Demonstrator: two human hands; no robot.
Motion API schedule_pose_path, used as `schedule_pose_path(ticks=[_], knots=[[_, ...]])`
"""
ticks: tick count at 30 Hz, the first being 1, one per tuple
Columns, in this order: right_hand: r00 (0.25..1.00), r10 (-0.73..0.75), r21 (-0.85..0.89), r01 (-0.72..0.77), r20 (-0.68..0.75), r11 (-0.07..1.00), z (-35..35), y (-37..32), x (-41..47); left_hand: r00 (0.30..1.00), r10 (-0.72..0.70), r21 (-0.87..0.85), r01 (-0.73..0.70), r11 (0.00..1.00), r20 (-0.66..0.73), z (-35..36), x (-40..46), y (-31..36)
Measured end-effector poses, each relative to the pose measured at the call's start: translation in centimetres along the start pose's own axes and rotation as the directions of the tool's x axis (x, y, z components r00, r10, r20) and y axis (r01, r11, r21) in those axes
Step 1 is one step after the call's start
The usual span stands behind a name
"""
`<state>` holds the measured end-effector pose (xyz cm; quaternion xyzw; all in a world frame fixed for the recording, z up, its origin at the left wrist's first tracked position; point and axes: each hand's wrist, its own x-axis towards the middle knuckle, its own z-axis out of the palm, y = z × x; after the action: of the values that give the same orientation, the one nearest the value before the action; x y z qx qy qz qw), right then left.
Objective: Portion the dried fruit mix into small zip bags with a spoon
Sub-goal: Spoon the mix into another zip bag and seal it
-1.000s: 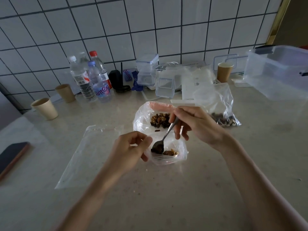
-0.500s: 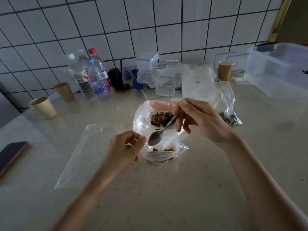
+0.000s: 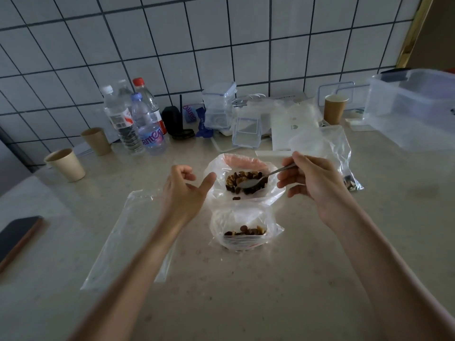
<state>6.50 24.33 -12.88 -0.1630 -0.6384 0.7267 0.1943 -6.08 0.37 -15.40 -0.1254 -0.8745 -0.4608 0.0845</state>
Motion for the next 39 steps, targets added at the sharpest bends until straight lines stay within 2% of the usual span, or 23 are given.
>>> schedule_pose_path(ticks=[4,8,14,18,27,31,39], knots=[[0.996,0.042,-0.103,-0.033,0.082,0.994,0.5,0.6,-0.2,0.987,-0.059,0.028,0.055,0.998,0.152,1.9,0.6,-0.1],[0.996,0.051,-0.136,-0.041,0.071,0.990,1.0,1.4,-0.2,0.988,0.024,0.031,-0.029,0.999,0.153,2.9,0.0,-0.5],[0.998,0.052,-0.087,-0.053,-0.020,0.995,2.2,2.5,-0.1,0.980,0.015,-0.172,0.020,0.985,0.201,2.4,-0.5,-0.8],[1.000,0.017,-0.088,-0.015,0.019,0.996,3.0,3.2,-0.4,0.970,0.021,-0.287,0.050,0.957,0.240,2.2,-0.9,-0.4],[0.995,-0.087,-0.247,0.075,-0.039,0.966,2.8,3.2,0.0,0.975,0.012,-0.314,0.059,0.948,0.221,1.6,-1.5,0.3],[0.985,-0.173,-0.387,0.169,0.025,0.907,3.2,3.8,-0.1,0.974,0.022,-0.312,0.051,0.949,0.226,1.7,-1.6,0.5],[0.988,-0.143,-0.332,0.154,0.057,0.931,3.0,3.7,0.3,0.969,0.018,-0.369,0.077,0.926,0.247,1.7,-1.8,0.7]])
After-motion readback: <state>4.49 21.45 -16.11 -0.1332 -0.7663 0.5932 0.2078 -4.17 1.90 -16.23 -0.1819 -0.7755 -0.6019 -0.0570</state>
